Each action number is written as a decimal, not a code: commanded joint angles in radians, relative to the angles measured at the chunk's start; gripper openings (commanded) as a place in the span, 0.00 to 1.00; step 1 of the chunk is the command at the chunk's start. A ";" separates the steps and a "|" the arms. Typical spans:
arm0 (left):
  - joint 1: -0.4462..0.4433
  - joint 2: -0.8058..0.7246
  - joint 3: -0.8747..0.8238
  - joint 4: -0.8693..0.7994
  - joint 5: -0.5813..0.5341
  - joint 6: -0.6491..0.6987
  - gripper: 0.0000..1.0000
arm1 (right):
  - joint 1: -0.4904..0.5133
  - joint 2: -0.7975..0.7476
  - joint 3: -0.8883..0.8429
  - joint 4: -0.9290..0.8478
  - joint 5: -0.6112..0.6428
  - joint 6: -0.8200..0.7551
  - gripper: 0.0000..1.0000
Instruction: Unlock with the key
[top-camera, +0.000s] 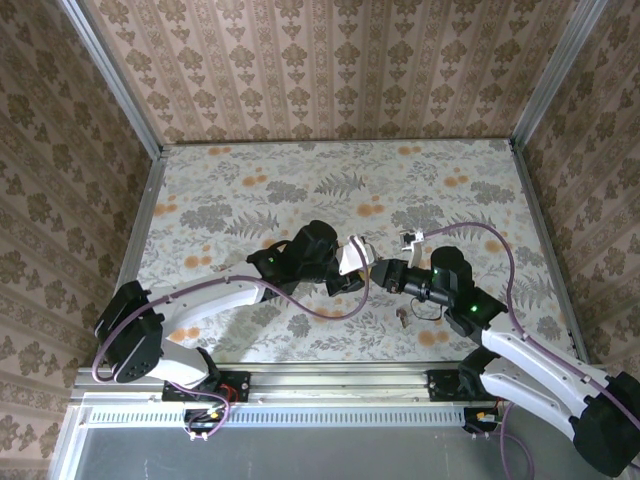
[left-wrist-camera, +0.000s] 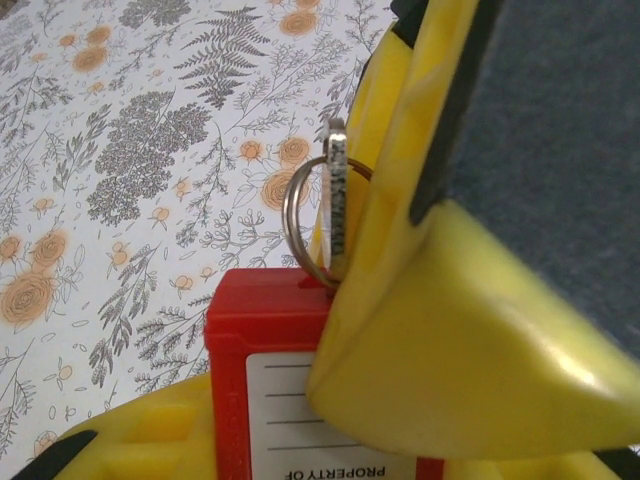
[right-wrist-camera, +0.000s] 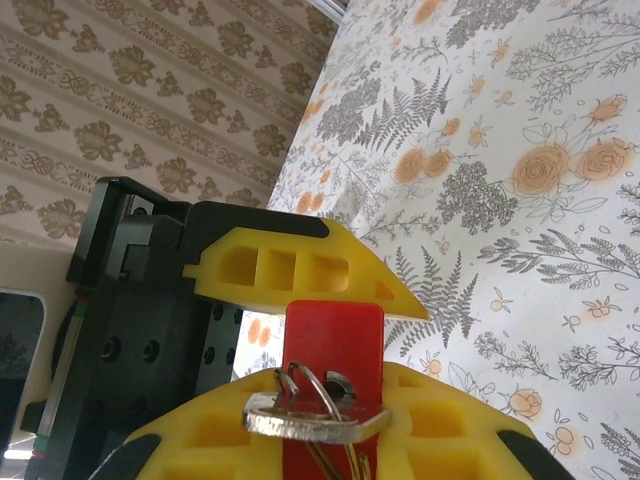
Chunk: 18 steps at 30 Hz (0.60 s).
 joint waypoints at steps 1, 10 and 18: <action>0.010 -0.042 0.001 0.095 -0.002 -0.053 0.45 | 0.000 -0.042 0.040 -0.119 0.069 -0.026 0.05; 0.192 -0.272 -0.383 0.646 0.196 -0.556 0.89 | -0.208 -0.089 0.087 -0.147 -0.129 0.004 0.01; 0.209 -0.152 -0.441 0.892 0.290 -0.723 0.83 | -0.217 -0.053 0.115 -0.060 -0.217 0.042 0.00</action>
